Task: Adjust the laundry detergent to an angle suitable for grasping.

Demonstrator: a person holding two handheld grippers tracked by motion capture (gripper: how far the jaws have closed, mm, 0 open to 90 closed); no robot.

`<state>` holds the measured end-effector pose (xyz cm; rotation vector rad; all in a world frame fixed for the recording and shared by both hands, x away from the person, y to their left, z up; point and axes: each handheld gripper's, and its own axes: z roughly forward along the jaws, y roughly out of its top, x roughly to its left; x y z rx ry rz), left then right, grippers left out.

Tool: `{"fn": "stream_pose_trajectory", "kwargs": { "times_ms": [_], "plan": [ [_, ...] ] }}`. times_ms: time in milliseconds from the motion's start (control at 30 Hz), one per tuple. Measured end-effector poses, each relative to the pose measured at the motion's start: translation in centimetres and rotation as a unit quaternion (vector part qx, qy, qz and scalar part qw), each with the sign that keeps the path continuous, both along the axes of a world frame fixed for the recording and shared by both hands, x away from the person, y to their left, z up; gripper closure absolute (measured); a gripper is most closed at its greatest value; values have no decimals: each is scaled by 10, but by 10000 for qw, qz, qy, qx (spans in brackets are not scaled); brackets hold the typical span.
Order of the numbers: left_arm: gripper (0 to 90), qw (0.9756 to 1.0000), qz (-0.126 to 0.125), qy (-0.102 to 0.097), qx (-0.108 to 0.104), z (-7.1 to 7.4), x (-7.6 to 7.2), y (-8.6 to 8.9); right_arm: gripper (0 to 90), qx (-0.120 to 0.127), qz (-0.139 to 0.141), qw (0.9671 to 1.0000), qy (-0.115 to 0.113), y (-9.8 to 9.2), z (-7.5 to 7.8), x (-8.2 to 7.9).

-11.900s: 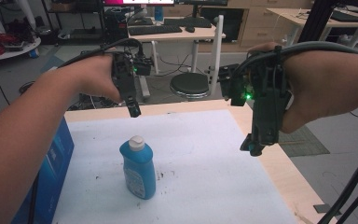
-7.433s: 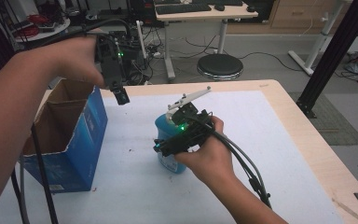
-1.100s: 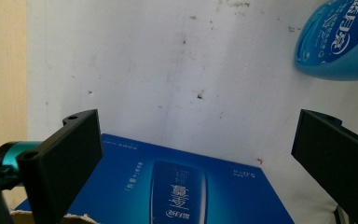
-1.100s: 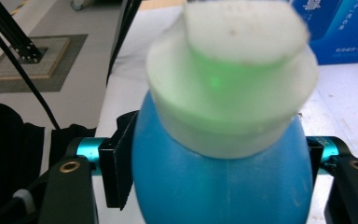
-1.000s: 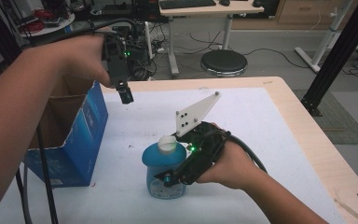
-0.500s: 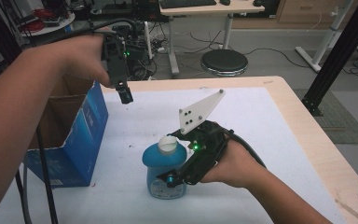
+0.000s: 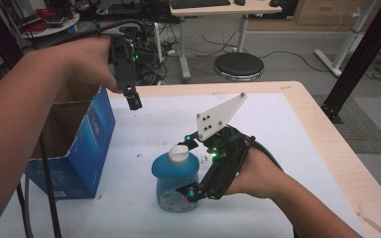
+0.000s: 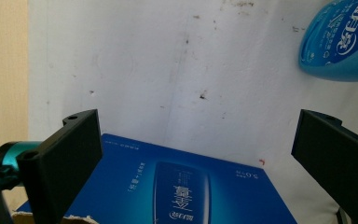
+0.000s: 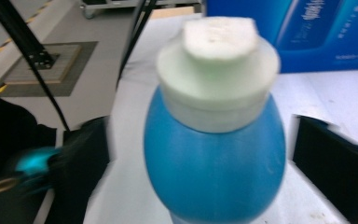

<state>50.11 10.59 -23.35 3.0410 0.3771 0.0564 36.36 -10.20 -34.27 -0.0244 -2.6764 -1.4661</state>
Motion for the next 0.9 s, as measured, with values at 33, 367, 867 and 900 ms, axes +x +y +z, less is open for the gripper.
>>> {"fn": "stream_pose_trajectory", "kwargs": {
  "times_ms": [33, 367, 867, 900],
  "plan": [
    [17, 10000, -4, -1, 3, 0, 0, 0, 16, 5, 33, 10000, 64, -1, 0, 0],
    [18, 10000, -2, -4, -3, 0, 0, 0, 5, -75, -48, 9999, -45, -17, 6, 1],
    [18, 10000, -12, 4, -9, 2, -1, -2, 6, -953, -250, 9951, -122, -49, 37, 3],
    [17, 10000, -6, 8, -12, 2, -1, -2, 6, -1088, -257, 9937, -126, -50, 39, 3]
  ]
}}
